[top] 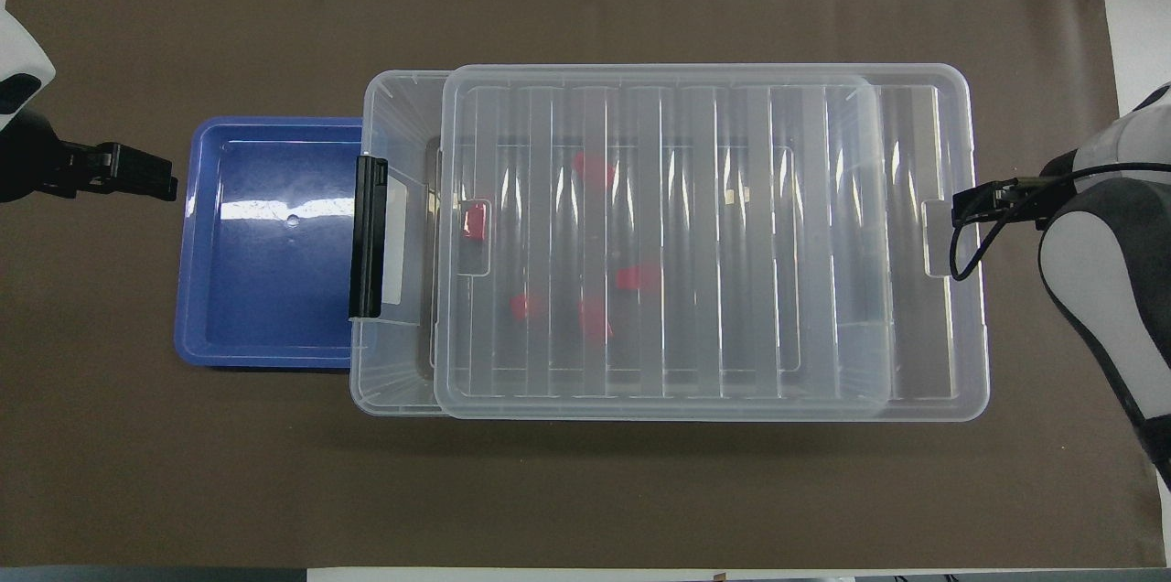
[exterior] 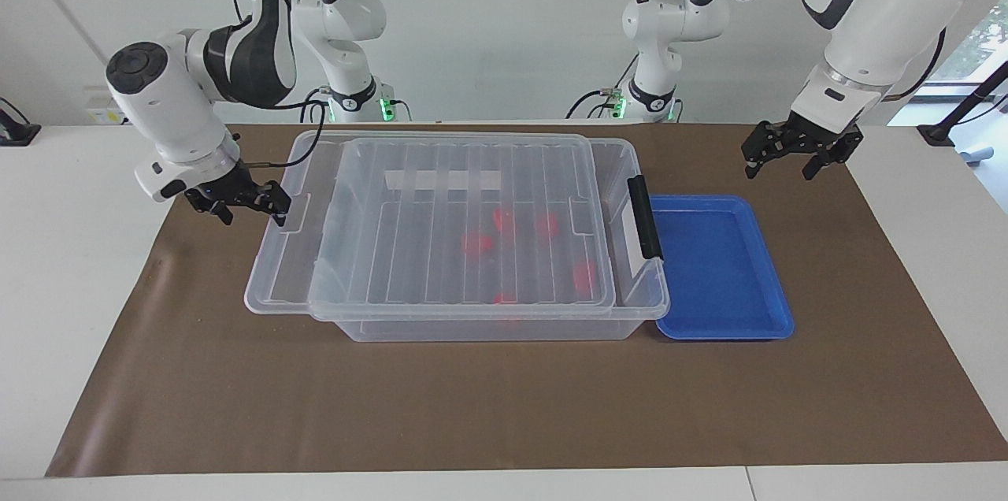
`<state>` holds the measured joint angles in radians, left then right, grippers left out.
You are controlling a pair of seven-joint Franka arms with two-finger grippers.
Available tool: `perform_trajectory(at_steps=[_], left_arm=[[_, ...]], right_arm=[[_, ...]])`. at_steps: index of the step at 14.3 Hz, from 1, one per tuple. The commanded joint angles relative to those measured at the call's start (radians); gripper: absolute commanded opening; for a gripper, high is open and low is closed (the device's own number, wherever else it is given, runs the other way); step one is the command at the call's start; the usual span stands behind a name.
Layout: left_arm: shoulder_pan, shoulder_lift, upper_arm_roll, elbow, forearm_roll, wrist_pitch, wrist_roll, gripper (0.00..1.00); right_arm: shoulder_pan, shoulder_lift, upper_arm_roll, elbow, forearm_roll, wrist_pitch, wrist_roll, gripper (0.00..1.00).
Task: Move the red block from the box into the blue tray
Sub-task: 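Slide the clear lid away from the tray with the right gripper, then reach the left gripper into the opened box toward a red block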
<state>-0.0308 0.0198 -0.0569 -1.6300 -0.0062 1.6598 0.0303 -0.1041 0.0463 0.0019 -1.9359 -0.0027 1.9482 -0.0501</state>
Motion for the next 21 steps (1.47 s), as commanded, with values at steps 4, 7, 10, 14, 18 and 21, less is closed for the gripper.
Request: perform_trajectory(at_steps=[4, 7, 10, 14, 18, 21], left_arm=[[0.002, -0.02, -0.001, -0.019, -0.014, 0.006, 0.01, 1.0], [-0.003, -0.021, -0.001, -0.03, -0.014, 0.012, 0.011, 1.0], [-0.004, -0.023, -0.001, -0.031, -0.014, 0.017, 0.011, 1.0], [-0.014, -0.023, -0.011, -0.033, -0.014, 0.021, 0.01, 1.0], [-0.107, -0.037, -0.011, -0.065, -0.014, 0.06, -0.001, 1.0], [-0.208, -0.05, -0.011, -0.129, -0.012, 0.148, -0.088, 1.0]], right_arm=[[-0.066, -0.013, 0.006, -0.015, -0.007, 0.029, -0.094, 1.0], [-0.097, -0.011, 0.004, -0.006, -0.02, 0.029, -0.132, 1.0], [-0.12, -0.008, 0.004, 0.002, -0.026, 0.029, -0.165, 1.0], [-0.14, -0.008, 0.004, 0.002, -0.048, 0.031, -0.168, 1.0], [-0.158, -0.008, 0.003, 0.002, -0.048, 0.031, -0.194, 1.0], [-0.173, -0.006, 0.001, 0.005, -0.048, 0.032, -0.224, 1.0]])
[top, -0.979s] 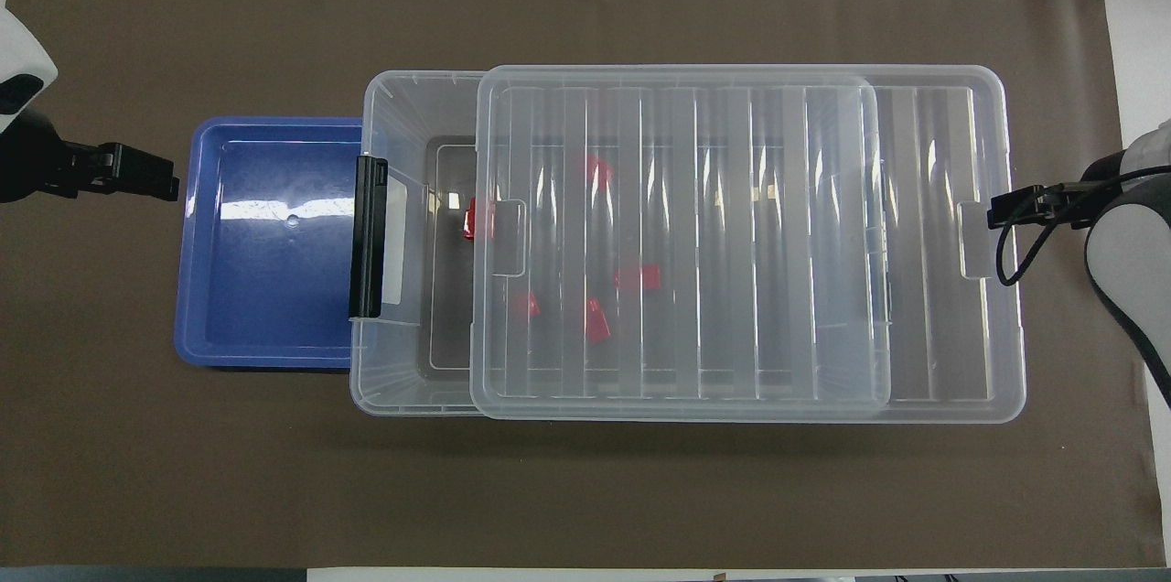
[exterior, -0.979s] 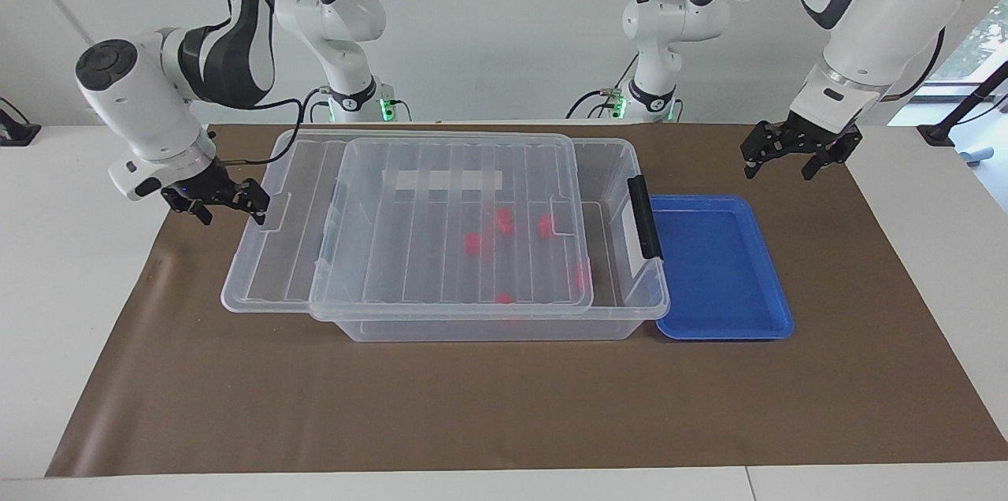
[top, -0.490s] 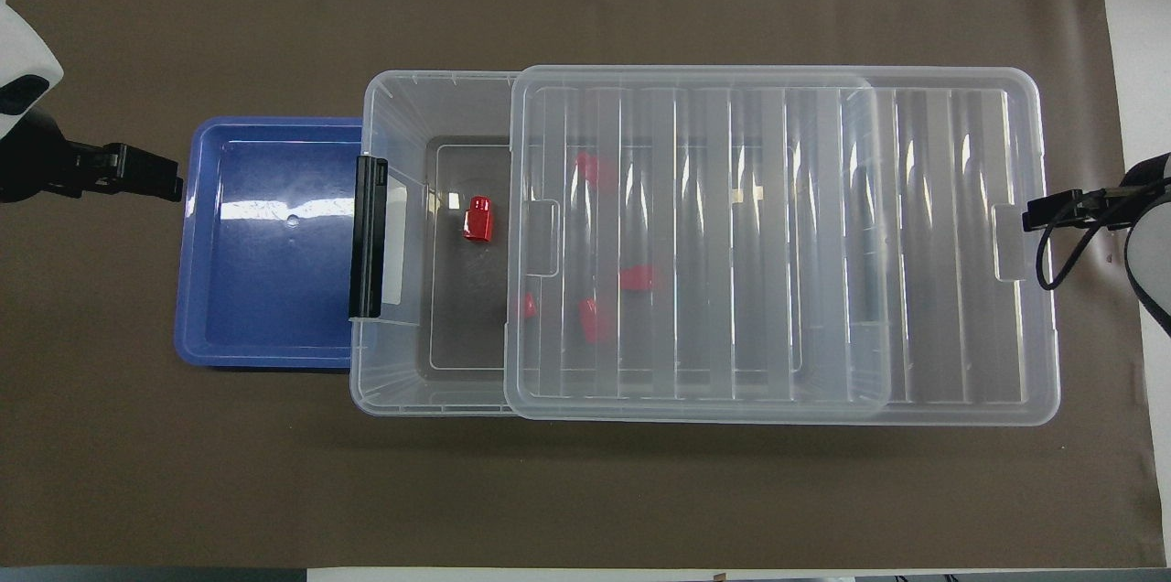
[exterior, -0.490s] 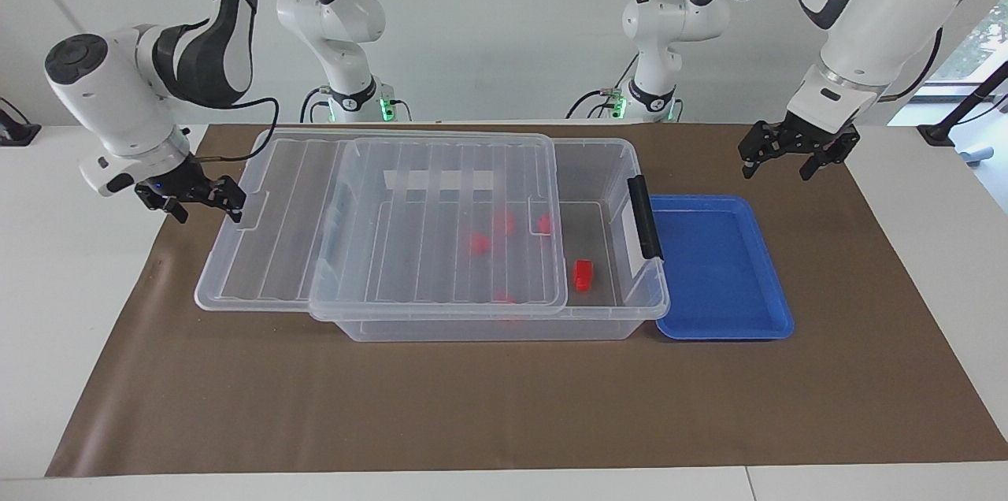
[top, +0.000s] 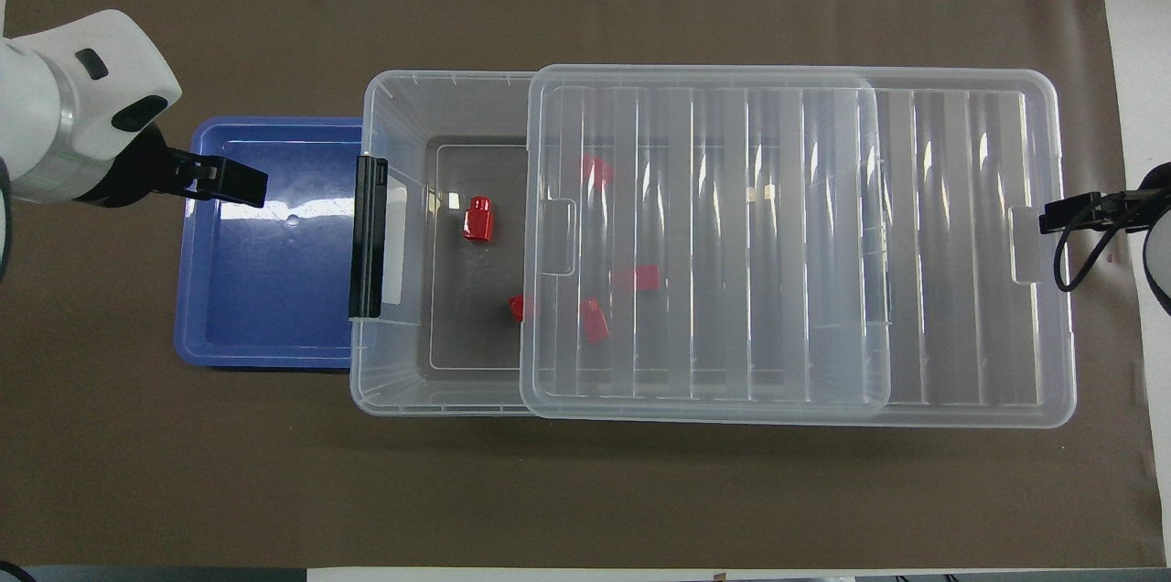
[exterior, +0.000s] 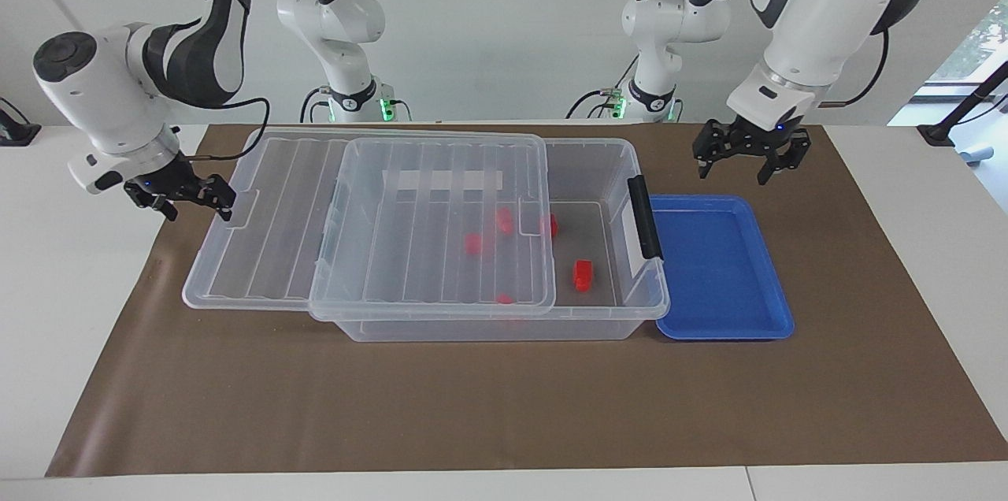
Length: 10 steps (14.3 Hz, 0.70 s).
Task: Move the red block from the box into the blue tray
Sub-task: 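Reach the left gripper into the opened box toward a red block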
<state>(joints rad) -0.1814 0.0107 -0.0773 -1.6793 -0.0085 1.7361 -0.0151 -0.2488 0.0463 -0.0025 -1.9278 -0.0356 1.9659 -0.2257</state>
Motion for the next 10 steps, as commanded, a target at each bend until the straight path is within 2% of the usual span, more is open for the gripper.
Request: perform_trajectory(at_steps=[1, 5, 10], left_arm=[[-0.091, -0.043, 0.01, -0.094, -0.01, 0.092, -0.049, 1.0], [-0.19, -0.014, 0.01, -0.143, -0.007, 0.195, -0.081, 1.0], [-0.271, 0.129, 0.01, -0.178, -0.002, 0.373, -0.1, 1.0]], right_arm=[[-0.038, -0.006, 0.006, -0.003, -0.015, 0.03, -0.063, 1.0], [-0.055, -0.005, 0.006, -0.003, -0.015, 0.033, -0.081, 1.0], [-0.056, -0.005, 0.007, -0.002, -0.015, 0.031, -0.08, 1.0]])
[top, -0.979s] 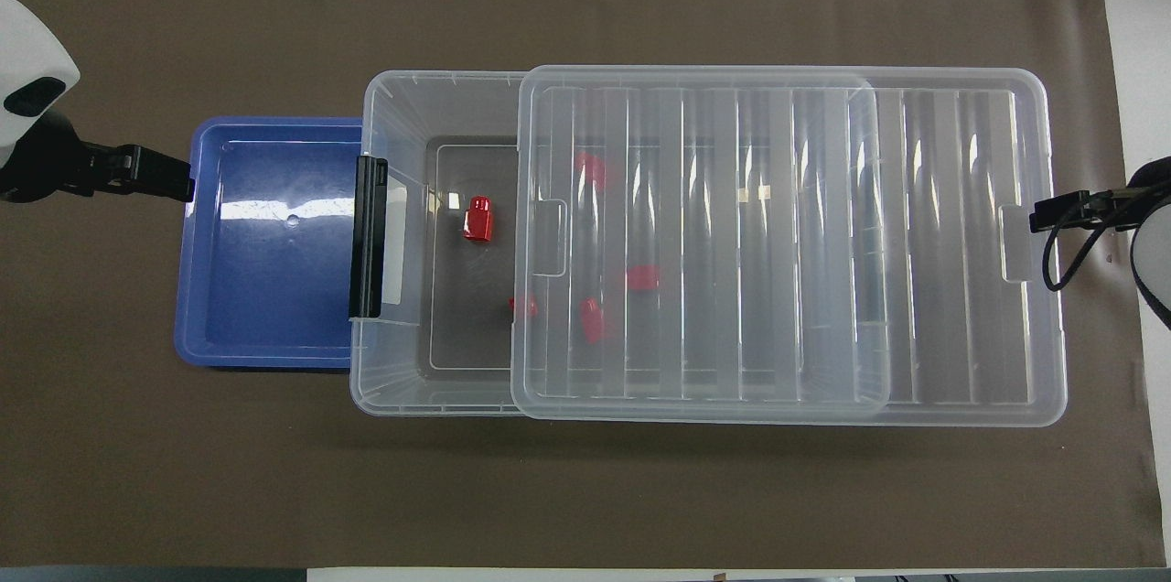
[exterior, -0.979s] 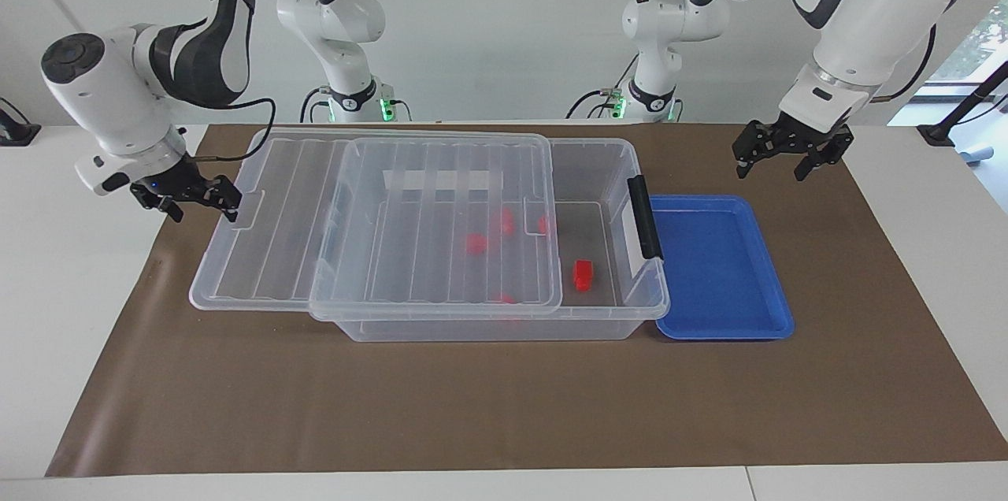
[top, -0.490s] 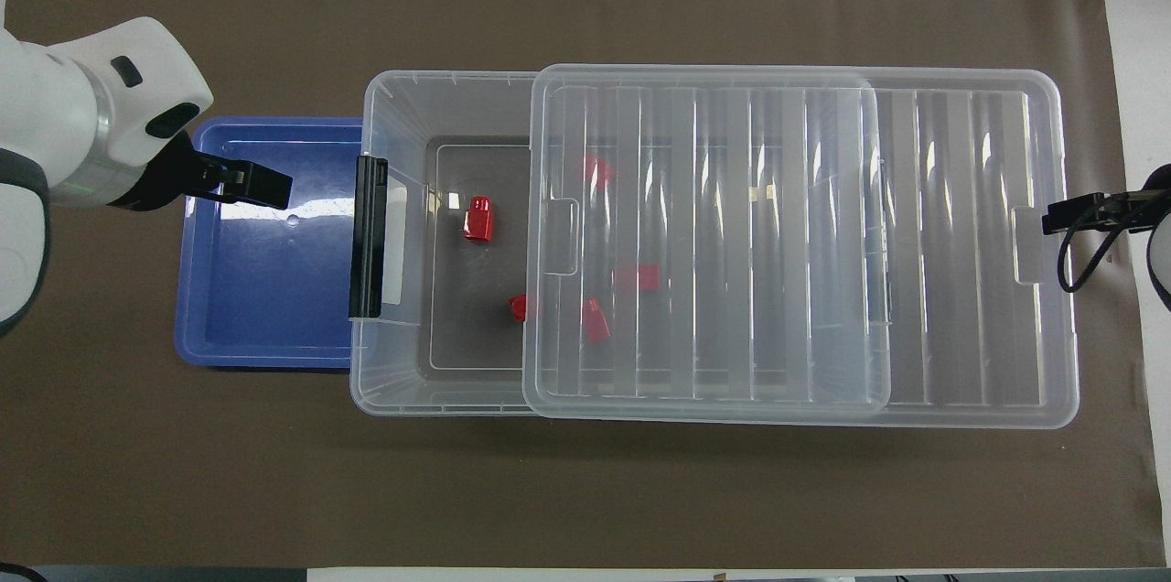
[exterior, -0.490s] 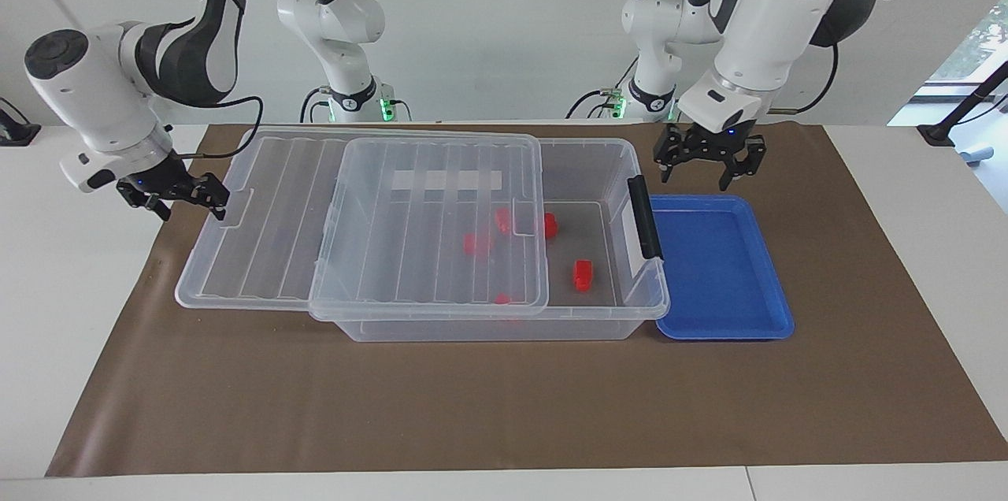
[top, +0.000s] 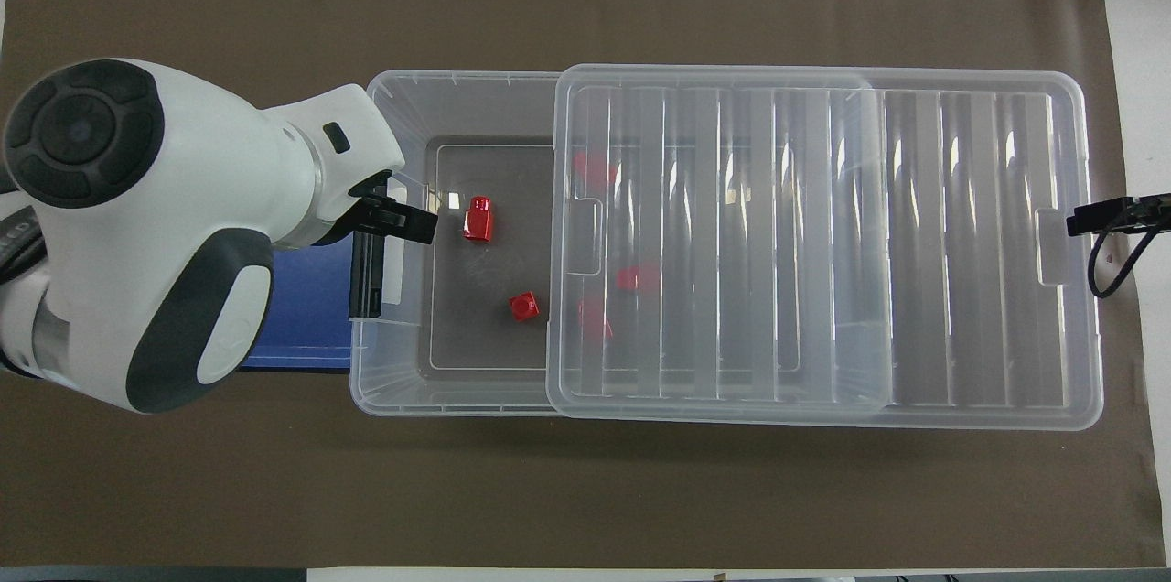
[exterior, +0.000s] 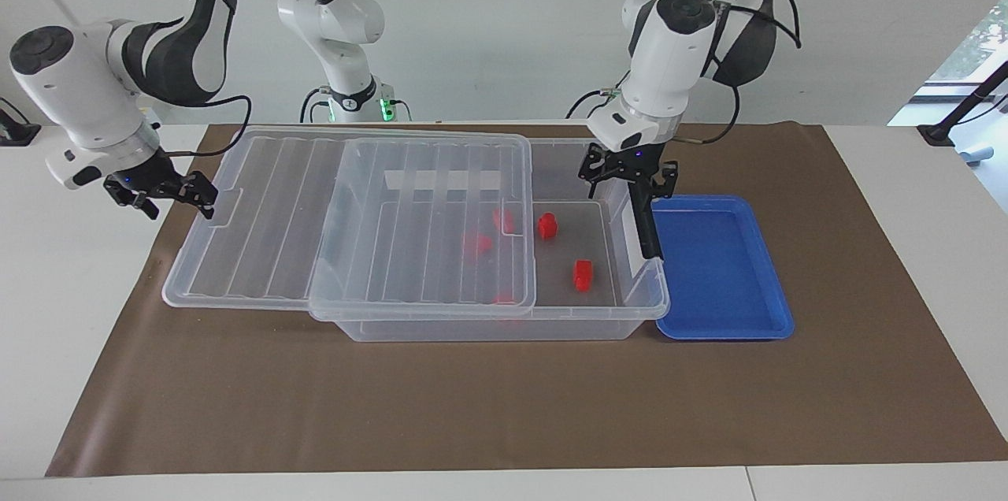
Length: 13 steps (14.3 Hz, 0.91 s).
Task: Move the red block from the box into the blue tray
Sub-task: 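Reach the left gripper into the opened box toward a red block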
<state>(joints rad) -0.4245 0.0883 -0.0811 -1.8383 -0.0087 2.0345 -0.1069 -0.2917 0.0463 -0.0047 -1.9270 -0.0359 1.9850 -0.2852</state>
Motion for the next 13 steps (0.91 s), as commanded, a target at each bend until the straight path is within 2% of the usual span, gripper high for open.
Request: perform_trajectory(at_steps=[1, 6, 10, 13], left_arm=[[-0.031, 0.082, 0.015, -0.024, -0.002, 0.107, -0.008, 1.0], [-0.034, 0.137, 0.014, -0.1, -0.002, 0.256, -0.007, 1.0], [-0.053, 0.237, 0.015, -0.11, -0.001, 0.326, -0.01, 1.0], [-0.048, 0.255, 0.02, -0.119, -0.001, 0.352, -0.011, 1.0]], right_arm=[[-0.009, -0.005, 0.009, 0.0, -0.015, 0.011, -0.02, 1.0], [0.012, 0.0, 0.017, 0.092, -0.01, -0.076, -0.014, 1.0], [0.049, -0.023, 0.018, 0.221, 0.005, -0.266, -0.005, 1.0], [0.048, -0.055, 0.054, 0.301, 0.008, -0.406, -0.003, 1.0]])
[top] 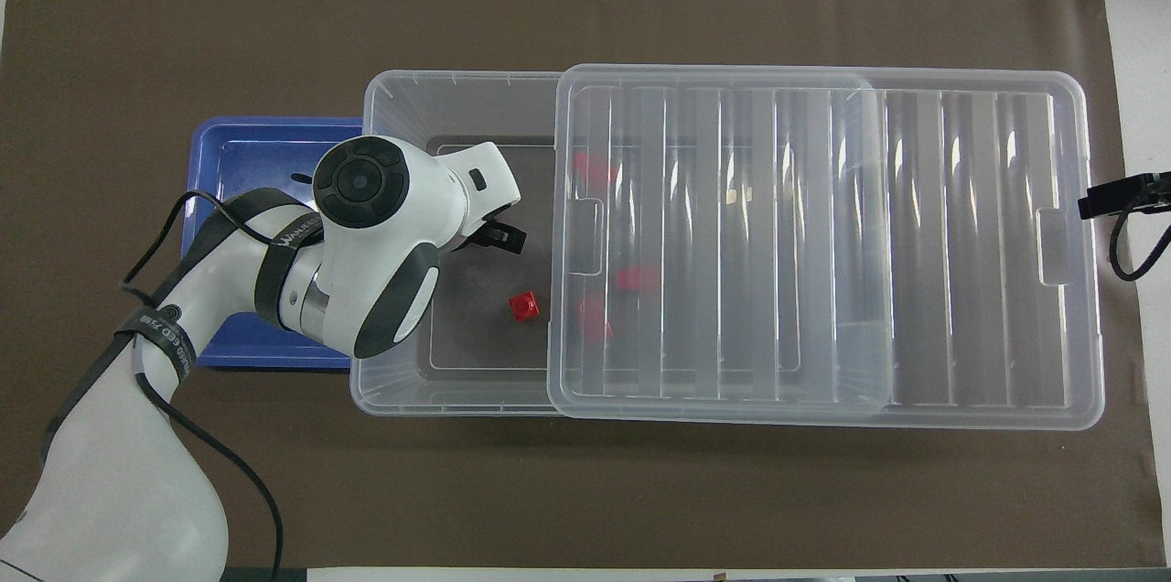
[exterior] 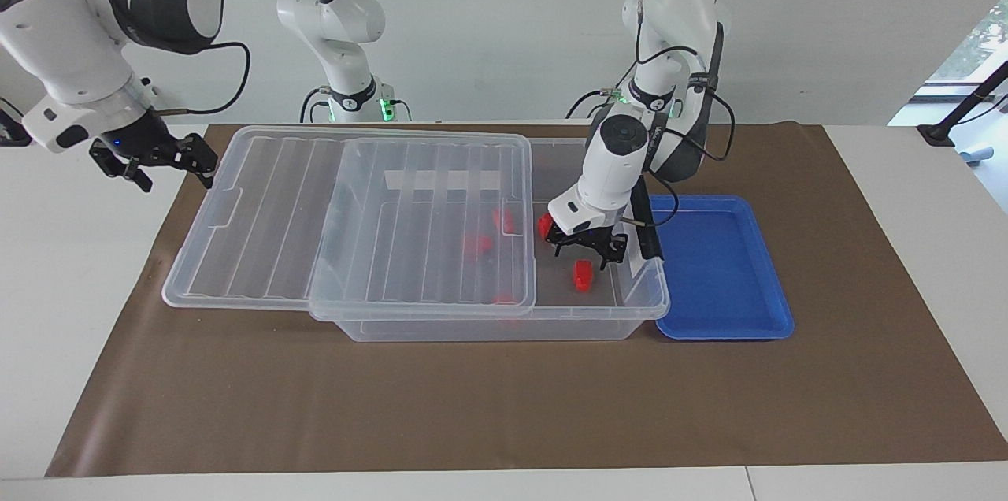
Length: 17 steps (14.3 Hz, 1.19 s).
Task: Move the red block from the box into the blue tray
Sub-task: 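Reach the left gripper into the opened box toward a red block, then grasp the red block with the left gripper and lift it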
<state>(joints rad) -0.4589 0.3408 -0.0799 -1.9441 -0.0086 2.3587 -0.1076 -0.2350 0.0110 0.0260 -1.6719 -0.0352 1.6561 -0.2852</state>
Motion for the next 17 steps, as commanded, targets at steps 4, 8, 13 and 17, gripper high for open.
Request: perform_trajectory(at_steps=[4, 8, 13, 17], left_arm=[[-0.01, 0.004, 0.023, -0.018, -0.002, 0.059, -0.058, 0.5], [-0.007, 0.01, 0.026, -0.015, -0.001, 0.099, -0.168, 0.0], [-0.004, -0.075, 0.026, -0.009, -0.001, 0.005, -0.215, 0.0], [0.002, -0.176, 0.026, 0.016, -0.001, -0.105, -0.215, 0.0]], right_arm=[[-0.007, -0.052, 0.069, 0.034, 0.014, -0.121, 0.086, 1.0], [-0.009, -0.071, 0.088, -0.002, 0.014, -0.111, 0.101, 1.0], [-0.009, -0.074, 0.088, -0.008, 0.012, -0.11, 0.101, 1.0], [-0.01, -0.074, 0.086, -0.014, 0.012, -0.11, 0.1, 1.0]])
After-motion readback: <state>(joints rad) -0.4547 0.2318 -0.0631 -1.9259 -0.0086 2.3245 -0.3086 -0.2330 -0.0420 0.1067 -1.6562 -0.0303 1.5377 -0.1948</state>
